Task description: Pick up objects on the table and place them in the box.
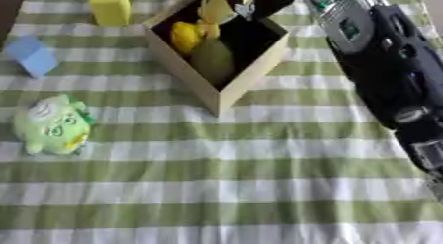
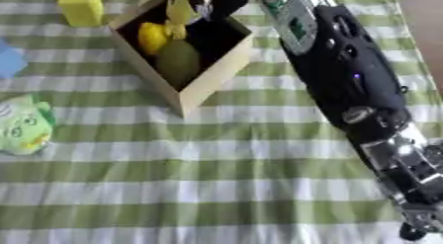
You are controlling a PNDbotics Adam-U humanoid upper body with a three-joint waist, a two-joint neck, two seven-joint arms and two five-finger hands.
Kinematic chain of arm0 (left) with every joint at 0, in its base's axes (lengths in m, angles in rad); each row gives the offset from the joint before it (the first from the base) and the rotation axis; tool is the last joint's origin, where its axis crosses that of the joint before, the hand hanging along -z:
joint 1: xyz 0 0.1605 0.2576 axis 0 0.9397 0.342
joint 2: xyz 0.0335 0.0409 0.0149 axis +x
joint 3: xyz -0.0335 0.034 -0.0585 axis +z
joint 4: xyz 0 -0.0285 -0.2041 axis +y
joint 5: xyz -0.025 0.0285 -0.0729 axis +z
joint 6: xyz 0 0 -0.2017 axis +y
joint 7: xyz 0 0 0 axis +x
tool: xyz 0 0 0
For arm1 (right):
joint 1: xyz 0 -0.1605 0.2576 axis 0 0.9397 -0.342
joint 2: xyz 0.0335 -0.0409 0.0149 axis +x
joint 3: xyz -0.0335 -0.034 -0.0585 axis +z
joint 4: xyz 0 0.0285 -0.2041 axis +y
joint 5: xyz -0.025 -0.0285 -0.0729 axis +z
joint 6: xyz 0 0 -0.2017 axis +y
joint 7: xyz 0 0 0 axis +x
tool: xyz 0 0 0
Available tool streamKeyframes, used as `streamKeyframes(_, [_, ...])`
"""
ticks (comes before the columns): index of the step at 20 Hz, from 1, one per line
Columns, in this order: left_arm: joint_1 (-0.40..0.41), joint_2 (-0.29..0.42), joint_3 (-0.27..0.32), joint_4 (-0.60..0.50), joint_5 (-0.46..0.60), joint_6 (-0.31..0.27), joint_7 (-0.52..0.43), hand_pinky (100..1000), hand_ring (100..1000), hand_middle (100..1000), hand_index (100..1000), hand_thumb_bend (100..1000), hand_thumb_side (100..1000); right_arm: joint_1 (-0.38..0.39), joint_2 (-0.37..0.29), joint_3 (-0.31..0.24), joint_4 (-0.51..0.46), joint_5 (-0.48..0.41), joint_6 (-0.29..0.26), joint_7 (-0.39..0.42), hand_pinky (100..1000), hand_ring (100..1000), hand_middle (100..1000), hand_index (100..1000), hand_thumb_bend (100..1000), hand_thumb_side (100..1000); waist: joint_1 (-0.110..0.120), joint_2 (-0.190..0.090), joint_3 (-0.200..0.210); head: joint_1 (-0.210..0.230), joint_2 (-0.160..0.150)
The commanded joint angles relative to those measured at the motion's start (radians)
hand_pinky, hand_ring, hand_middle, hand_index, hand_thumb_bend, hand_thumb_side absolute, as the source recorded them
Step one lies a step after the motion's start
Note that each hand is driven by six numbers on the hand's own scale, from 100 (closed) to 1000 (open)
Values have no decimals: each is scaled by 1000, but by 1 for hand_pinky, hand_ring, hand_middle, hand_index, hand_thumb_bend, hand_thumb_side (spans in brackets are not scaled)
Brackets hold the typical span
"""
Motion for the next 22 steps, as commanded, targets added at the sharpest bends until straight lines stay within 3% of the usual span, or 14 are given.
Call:
streamKeyframes(1, [-3, 13, 4, -15, 1, 2, -1, 786, 806, 714, 863, 100, 750, -10, -29, -2, -49, -26, 5, 23, 982, 1000, 922, 974, 232, 130, 10, -220, -1, 4, -3])
streamKeyframes(2, [-3, 13, 4, -15, 1, 2, -1, 786, 806, 713, 863, 100, 750, -8, -29, 4, -51, -34, 0, 36, 993, 1000, 933, 985, 291, 100, 10, -220, -1, 4, -3])
streamKeyframes(5, [-2, 12, 5, -15, 1, 3, -1, 786, 806, 713, 863, 100, 750, -5, -26, 15, -51, -65, -18, 81, 1000, 1000, 939, 991, 288, 100, 10, -220, 0, 4, -3])
streamKeyframes(8, [-3, 13, 5, -15, 1, 2, -1, 786, 806, 713, 862, 100, 748, -4, -24, -1, -67, -87, -4, 74, 985, 1000, 910, 975, 195, 100, 11, -219, -1, 4, -1])
streamKeyframes(10, [-4, 16, 6, -15, -1, 1, 0, 785, 806, 713, 862, 100, 745, -1, -26, -18, -94, -113, 19, 42, 971, 1000, 888, 966, 112, 100, 11, -219, -2, 5, 1])
streamKeyframes(14, [-10, 50, 9, -15, -15, -5, 1, 785, 806, 712, 862, 100, 732, 8, -48, -62, -172, -205, 82, -80, 949, 975, 838, 927, 100, 100, 14, -219, -5, 5, 5])
streamKeyframes(18, [-15, 133, 4, -15, -45, -7, -1, 784, 807, 710, 862, 100, 716, 32, -101, -93, -250, -317, 98, -198, 946, 968, 834, 897, 100, 100, 17, -217, -9, 9, 7])
streamKeyframes(22, [-16, 257, 2, -15, -105, 8, -9, 787, 810, 719, 877, 100, 710, 65, -169, -116, -298, -373, 117, -271, 941, 949, 821, 884, 100, 100, 21, -215, -12, 12, 12])
